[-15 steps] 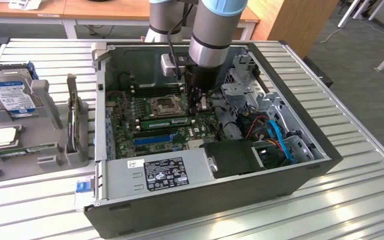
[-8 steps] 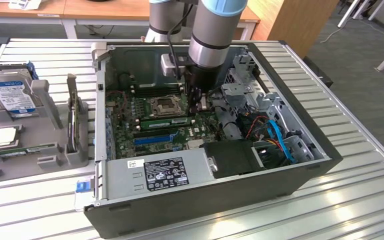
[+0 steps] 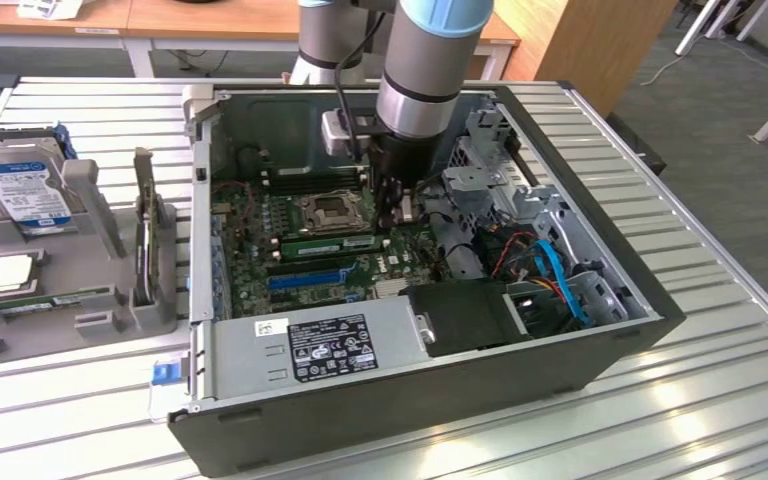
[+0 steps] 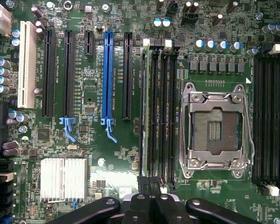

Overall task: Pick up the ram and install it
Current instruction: 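Press down the ram until it locks into place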

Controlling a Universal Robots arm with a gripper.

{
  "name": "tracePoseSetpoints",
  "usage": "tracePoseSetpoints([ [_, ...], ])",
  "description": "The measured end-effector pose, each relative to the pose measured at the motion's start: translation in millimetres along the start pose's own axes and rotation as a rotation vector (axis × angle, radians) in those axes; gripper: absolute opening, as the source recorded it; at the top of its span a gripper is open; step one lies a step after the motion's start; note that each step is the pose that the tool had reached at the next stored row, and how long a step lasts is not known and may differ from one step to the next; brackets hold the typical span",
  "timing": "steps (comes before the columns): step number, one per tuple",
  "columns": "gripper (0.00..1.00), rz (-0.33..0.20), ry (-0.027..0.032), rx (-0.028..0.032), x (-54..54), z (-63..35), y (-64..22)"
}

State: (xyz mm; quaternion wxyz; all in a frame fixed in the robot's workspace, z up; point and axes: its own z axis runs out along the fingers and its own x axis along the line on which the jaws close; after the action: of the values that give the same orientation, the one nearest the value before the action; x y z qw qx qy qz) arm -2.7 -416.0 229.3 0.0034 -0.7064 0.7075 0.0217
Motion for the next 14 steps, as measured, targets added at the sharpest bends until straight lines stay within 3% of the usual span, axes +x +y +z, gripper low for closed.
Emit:
tracePoseSetpoints([
  [14,0.10,0.000,-0.0002,0.0003,0.0,2.3,-0.1],
])
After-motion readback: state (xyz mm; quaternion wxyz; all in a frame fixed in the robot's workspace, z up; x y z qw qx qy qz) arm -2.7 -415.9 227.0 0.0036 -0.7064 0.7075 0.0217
